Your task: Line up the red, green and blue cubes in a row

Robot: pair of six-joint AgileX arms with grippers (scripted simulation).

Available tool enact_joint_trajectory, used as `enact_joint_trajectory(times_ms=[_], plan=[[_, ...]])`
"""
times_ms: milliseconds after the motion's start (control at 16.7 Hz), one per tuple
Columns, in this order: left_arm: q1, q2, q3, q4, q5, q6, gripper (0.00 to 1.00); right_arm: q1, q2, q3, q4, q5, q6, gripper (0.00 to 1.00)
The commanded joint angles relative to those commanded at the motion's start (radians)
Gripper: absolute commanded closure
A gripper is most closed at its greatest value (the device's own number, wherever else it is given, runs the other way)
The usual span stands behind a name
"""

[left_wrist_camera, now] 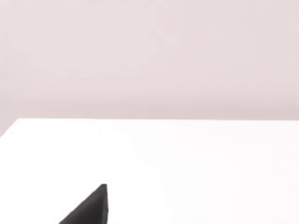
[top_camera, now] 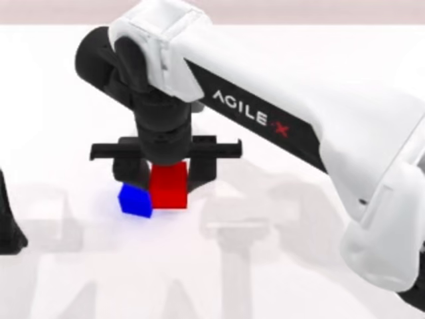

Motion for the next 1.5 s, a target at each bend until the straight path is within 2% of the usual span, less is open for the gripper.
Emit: enact_joint_trajectory(times_ms=[300, 720, 1020, 1500], plan=[[0.000, 0.000, 0.000, 0.000, 0.000, 0.000, 0.00, -0.002, -0.012, -0.044, 0.043, -0.002, -0.003, 1.00], [0.000, 0.000, 0.000, 0.000, 0.000, 0.000, 0.00, 0.002, -0.037, -0.328, 0.290, -0.001, 0.002, 1.00], [0.000, 0.000, 0.000, 0.000, 0.000, 0.000, 0.00, 0.003, -0.038, -0.349, 0.311, 0.000, 0.002, 1.00], [0.000, 0.000, 0.000, 0.000, 0.000, 0.000, 0.00, 0.003, -0.038, -0.349, 0.311, 0.000, 0.002, 0.40]])
